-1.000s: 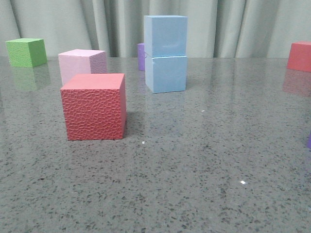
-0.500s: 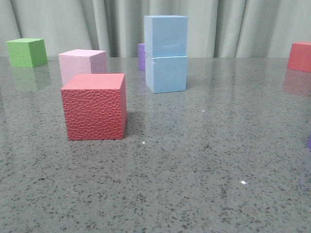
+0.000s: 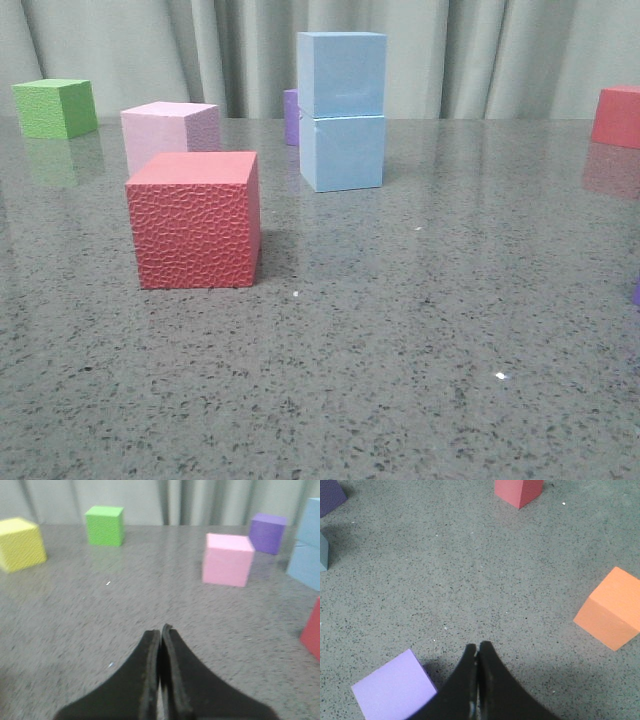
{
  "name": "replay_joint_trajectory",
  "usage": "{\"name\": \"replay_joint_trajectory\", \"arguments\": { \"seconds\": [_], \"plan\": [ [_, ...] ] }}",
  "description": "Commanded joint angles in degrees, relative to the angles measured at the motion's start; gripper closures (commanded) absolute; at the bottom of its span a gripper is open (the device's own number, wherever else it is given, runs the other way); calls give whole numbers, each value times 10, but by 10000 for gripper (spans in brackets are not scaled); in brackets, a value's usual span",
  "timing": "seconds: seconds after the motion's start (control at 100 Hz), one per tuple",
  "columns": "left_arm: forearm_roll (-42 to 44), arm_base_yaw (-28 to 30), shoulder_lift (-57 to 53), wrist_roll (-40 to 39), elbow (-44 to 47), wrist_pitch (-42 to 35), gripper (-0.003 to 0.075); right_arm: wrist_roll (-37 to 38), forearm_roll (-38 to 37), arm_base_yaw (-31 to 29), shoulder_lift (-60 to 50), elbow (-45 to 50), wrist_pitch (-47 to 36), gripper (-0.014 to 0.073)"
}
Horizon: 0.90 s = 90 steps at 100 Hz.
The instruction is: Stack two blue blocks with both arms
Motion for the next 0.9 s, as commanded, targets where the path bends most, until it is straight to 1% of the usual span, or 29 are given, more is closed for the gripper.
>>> {"name": "replay_joint_trajectory", "arguments": {
  "seconds": [0.0,0.09,0.18,0.59,0.72,0.89],
  "plan": [
    [-21,30,-13,-5,7,-74,739,-6,-7,-2,0,-13,-40,716],
    [-21,53,-34,-5,31,-100,739,-6,-7,-2,0,-13,-40,716],
    [-21,62,-59,-5,48,-105,739,-6,-7,-2,0,-13,-40,716],
    [-17,62,-143,-5,112,-105,739,-6,-7,-2,0,-13,-40,716],
    [-9,62,-166,-5,112,-83,739,-6,-7,-2,0,-13,-40,716],
    [3,62,-167,-5,112,-83,739,-6,-7,-2,0,-13,-40,716]
  ]
}}
